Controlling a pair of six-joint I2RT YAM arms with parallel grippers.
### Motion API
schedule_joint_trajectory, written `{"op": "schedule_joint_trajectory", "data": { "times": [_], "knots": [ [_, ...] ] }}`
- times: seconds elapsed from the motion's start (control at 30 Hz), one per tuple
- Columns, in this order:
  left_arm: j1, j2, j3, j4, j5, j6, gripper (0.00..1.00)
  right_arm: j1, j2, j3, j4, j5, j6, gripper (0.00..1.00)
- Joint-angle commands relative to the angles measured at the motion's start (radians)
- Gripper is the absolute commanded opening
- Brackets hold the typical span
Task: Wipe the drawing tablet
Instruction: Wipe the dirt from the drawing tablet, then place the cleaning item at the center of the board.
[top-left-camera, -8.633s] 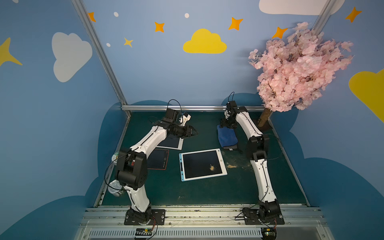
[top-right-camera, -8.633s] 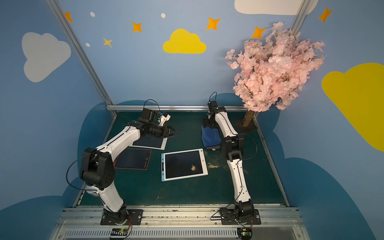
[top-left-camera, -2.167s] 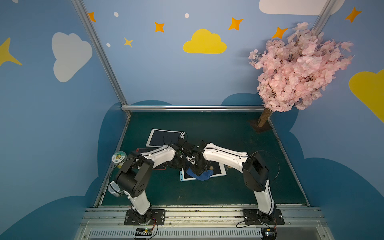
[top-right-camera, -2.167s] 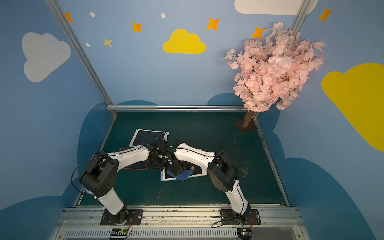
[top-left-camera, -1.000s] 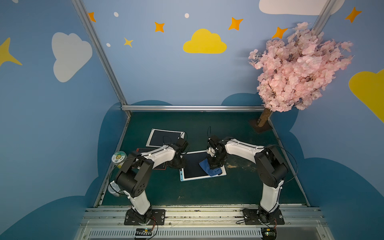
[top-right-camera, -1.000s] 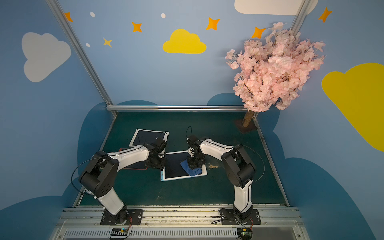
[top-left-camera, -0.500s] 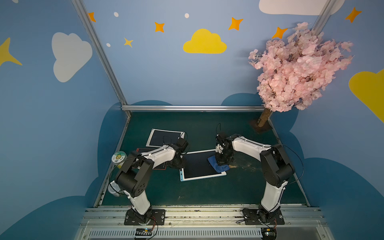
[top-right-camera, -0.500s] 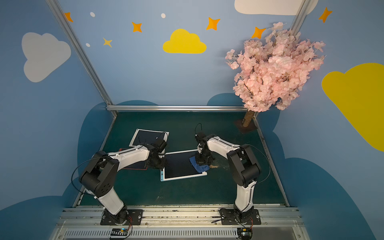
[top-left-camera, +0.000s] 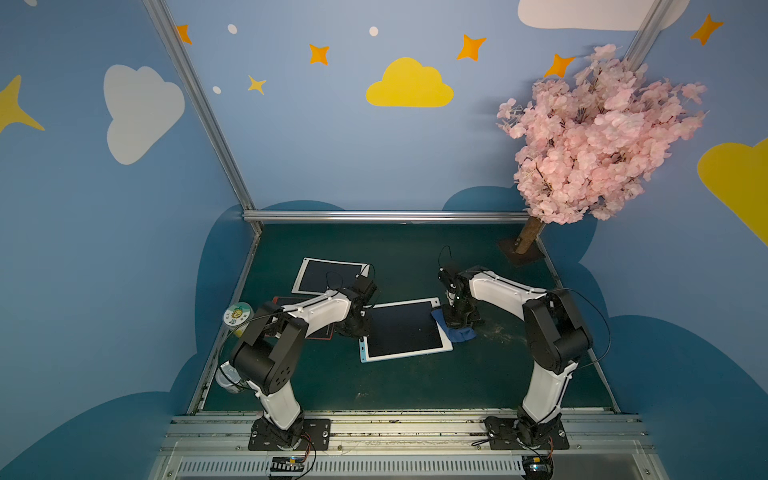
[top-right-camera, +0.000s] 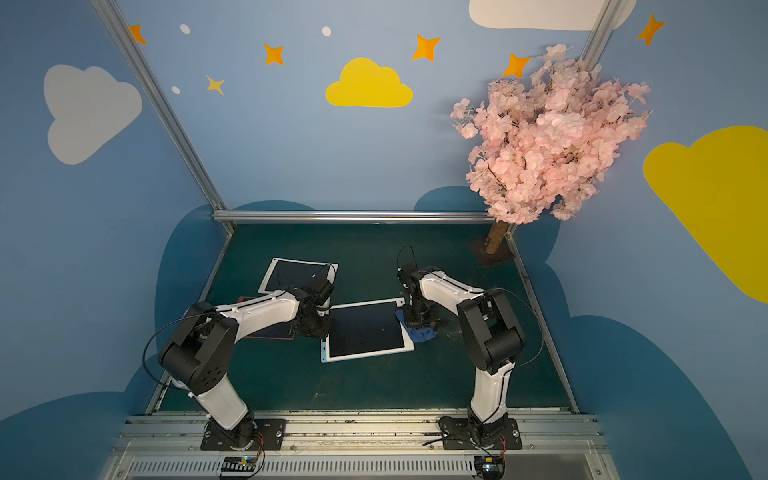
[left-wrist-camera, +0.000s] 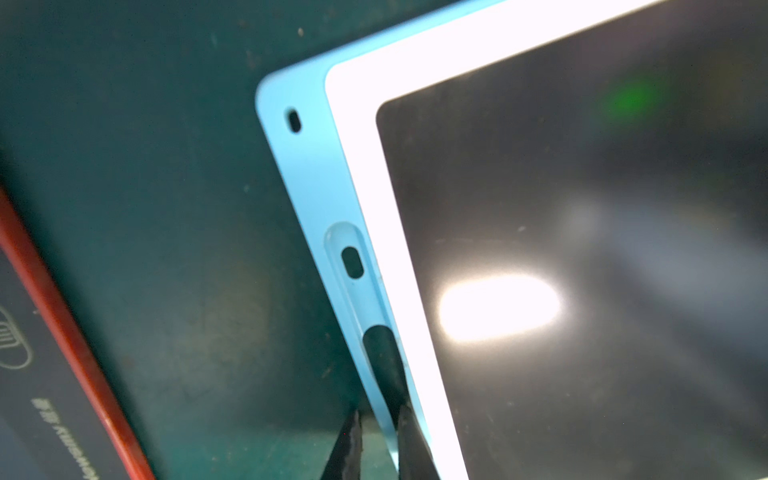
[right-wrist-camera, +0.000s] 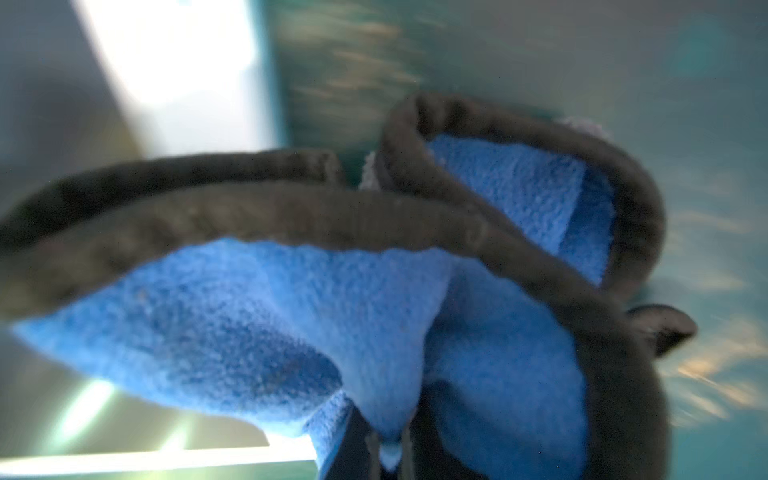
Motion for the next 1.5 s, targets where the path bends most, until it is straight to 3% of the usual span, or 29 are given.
{"op": "schedule_joint_trajectory", "data": {
  "times": [0.0,0.57,0.73,0.87,1.03,1.27,1.3,1.37,1.4,1.43,1.47],
  "knots": [
    [-0.004,0.037,-0.009,-0.026,0.025,0.008,0.17,-0.014,0.028,-0.010,-0.080,0.160,0.012,0.00],
    [-0.003,0.003,0.032,-0.062,0.031,0.017,0.18,-0.035,-0.031,0.126,-0.251,0.416,0.133,0.00],
    [-0.002,-0.082,0.089,-0.106,0.056,0.022,0.26,-0.058,-0.062,0.187,-0.286,0.432,0.146,0.00],
    [0.008,-0.150,0.129,-0.127,0.089,0.028,0.38,-0.104,-0.070,0.245,-0.288,0.430,0.152,0.00],
    [0.052,-0.182,0.127,-0.101,0.208,0.025,0.40,-0.201,0.025,0.433,-0.321,0.385,0.153,0.00],
    [0.132,-0.205,0.037,0.014,0.383,-0.009,0.40,-0.283,0.271,0.746,-0.409,0.354,0.162,0.00],
    [0.137,-0.208,0.024,0.027,0.400,-0.016,0.40,-0.290,0.299,0.778,-0.418,0.337,0.153,0.10],
    [0.146,-0.214,-0.003,0.050,0.418,-0.030,0.41,-0.294,0.322,0.811,-0.428,0.313,0.141,0.67],
    [0.149,-0.217,-0.013,0.059,0.419,-0.033,0.41,-0.292,0.314,0.806,-0.424,0.310,0.136,0.87],
    [0.153,-0.219,-0.025,0.067,0.423,-0.038,0.41,-0.286,0.290,0.785,-0.406,0.306,0.121,0.94],
    [0.156,-0.220,-0.034,0.075,0.428,-0.040,0.41,-0.280,0.252,0.746,-0.375,0.298,0.103,0.94]
  ]
}}
